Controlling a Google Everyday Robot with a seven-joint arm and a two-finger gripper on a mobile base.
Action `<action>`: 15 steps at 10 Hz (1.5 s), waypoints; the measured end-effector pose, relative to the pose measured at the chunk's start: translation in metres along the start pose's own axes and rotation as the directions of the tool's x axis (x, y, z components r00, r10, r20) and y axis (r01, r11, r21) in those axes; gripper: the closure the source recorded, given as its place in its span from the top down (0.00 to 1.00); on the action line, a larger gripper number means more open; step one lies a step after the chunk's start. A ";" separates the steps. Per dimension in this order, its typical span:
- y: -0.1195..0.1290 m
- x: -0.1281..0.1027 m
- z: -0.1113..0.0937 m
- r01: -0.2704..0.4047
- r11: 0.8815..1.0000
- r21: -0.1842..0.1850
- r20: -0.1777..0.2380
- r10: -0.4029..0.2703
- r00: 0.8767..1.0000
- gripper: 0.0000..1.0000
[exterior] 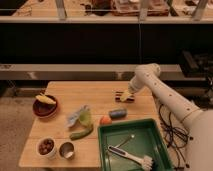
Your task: Place eraser in tray
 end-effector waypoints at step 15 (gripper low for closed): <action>0.008 0.000 0.007 -0.074 0.996 0.047 0.032 0.073 0.997 0.01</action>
